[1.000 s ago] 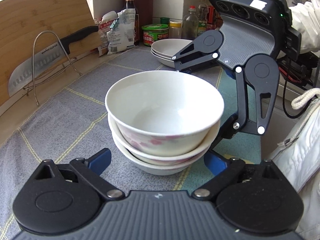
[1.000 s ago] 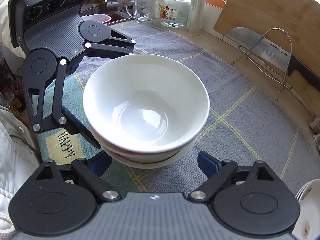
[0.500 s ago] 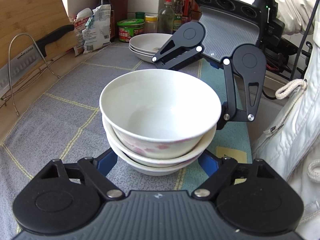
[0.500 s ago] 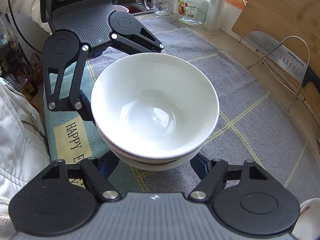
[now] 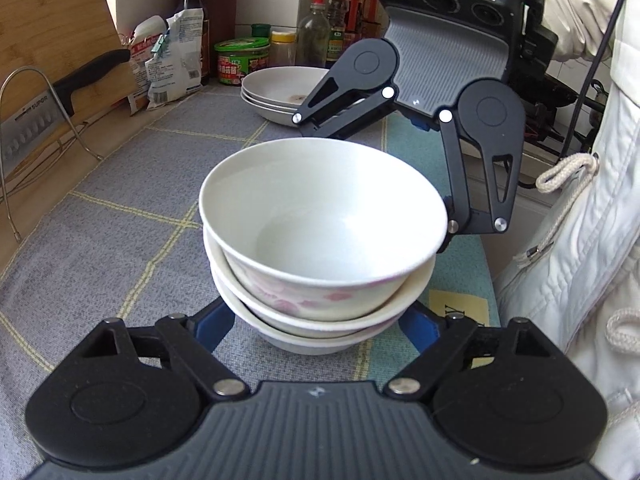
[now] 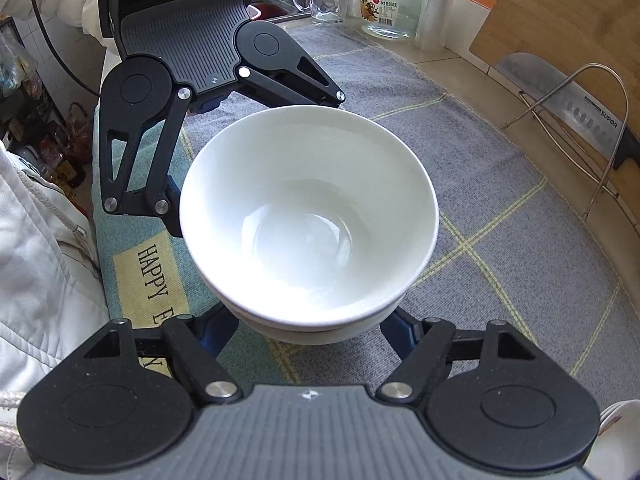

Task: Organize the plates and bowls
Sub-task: 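Lift the bowl stack with both grippers and carry it toward the plate stack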

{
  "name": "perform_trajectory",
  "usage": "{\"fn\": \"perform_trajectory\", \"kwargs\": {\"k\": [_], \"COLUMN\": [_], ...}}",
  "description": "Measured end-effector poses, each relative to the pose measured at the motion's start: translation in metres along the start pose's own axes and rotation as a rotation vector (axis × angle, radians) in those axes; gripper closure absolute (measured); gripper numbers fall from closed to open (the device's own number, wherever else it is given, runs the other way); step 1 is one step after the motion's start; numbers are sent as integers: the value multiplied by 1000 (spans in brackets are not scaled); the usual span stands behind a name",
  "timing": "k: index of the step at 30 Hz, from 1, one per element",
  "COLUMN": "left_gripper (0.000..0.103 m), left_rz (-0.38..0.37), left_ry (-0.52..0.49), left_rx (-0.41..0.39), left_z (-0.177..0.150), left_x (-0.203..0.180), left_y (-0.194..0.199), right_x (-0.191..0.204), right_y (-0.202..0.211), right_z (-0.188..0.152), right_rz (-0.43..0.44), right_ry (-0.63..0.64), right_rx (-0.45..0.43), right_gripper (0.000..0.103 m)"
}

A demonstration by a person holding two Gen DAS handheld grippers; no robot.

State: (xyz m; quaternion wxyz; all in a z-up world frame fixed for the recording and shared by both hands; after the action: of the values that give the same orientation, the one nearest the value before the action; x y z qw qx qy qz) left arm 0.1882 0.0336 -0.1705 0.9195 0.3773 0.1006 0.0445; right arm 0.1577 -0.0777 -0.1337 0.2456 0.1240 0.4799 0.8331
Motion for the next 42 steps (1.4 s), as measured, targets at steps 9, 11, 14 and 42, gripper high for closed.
{"fn": "perform_trajectory", "kwargs": {"k": [9,11,14,42], "left_gripper": [14,13,13,13], "left_rz": [-7,-9,-12,32], "left_ry": [-10,-13,-16,-2], "left_rx": [-7,-8,-7,23], "left_z": [-1,-1,0,6], "left_x": [0,-1,0,-5], "left_y": [0,-1,-3,-2], "right_x": [0,0,0,2], "right_y": [0,0,0,12], "right_z": [1,0,0,-3], "right_rz": [-3,-4,-6,2], "right_ry": [-4,-5,-4,-14], "right_rx": [6,5,6,-15], "right_gripper": [22,22,22,22]}}
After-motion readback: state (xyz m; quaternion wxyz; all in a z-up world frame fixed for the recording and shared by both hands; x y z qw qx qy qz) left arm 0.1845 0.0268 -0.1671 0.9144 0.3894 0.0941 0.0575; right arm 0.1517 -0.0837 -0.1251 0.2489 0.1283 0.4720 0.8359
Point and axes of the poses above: each gripper's, at about its wrist camera, not at the fingertips, and y roughly against the way its jaws point, x to its left, z to its top, the point moved 7 cm from there along -y, roughly the way its jaws point, and after that the axes turned 4 degrees about -z, right-handed, at the moved point
